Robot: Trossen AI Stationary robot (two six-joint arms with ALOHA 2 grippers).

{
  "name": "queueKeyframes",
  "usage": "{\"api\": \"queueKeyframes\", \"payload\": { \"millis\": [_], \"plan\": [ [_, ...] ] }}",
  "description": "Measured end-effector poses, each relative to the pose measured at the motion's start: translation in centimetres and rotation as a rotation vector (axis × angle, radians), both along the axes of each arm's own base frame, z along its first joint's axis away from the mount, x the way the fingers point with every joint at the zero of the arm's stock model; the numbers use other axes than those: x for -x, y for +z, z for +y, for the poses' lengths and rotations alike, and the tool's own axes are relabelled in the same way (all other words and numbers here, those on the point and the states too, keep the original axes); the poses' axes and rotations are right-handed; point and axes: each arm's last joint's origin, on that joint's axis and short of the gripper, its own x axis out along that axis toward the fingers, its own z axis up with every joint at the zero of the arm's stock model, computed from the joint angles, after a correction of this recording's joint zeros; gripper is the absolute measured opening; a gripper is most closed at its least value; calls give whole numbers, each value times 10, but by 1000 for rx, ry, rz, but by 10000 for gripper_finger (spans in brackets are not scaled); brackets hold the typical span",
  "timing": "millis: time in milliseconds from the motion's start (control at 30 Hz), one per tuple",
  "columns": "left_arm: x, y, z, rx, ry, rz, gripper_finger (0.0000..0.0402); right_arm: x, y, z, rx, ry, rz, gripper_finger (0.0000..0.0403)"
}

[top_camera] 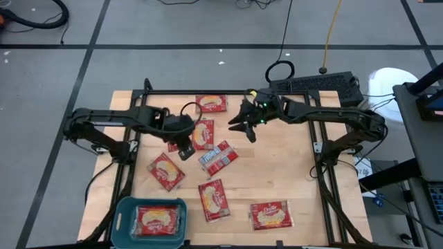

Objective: Sort popcorn bags into baskets
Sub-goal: Put the popcorn sachet into the bin

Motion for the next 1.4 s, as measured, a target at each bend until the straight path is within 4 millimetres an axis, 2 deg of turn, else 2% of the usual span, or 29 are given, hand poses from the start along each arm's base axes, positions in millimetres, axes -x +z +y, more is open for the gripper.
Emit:
{"api": "queueKeyframes", "payload": {
  "millis": [100, 167, 367, 567, 700, 800, 1067, 1233, 1400],
  "plan": [
    [1, -12, 5, 33, 63, 26, 106, 7, -23, 1, -36, 19, -72, 119],
    [-2, -16, 5, 52, 102, 7, 106, 11, -36, 5, -90, 20, -60, 119],
    [-2, -22, 4, 96, 198, 9, 106, 8, -47, 35, -59, 104, -22, 122],
    [-3, -22, -1, 101, 266, 0, 106, -5, -70, 53, -8, 88, 59, 180],
    [-6, -23, -3, 46, 260, -23, 106, -15, -95, 52, 51, 77, 124, 227],
    [-9, -25, -2, 27, 243, -25, 106, -23, -113, 50, 60, 85, 175, 242],
    [-11, -35, -2, 4, 207, 25, 106, -39, -138, 46, 121, 70, 221, 235],
    [-11, -52, -5, 35, 255, 28, 106, -35, -152, 47, 75, 66, 325, 234],
    [-12, -65, -11, 53, 253, 14, 106, -27, -155, 49, 38, 65, 442, 234]
  ]
}}
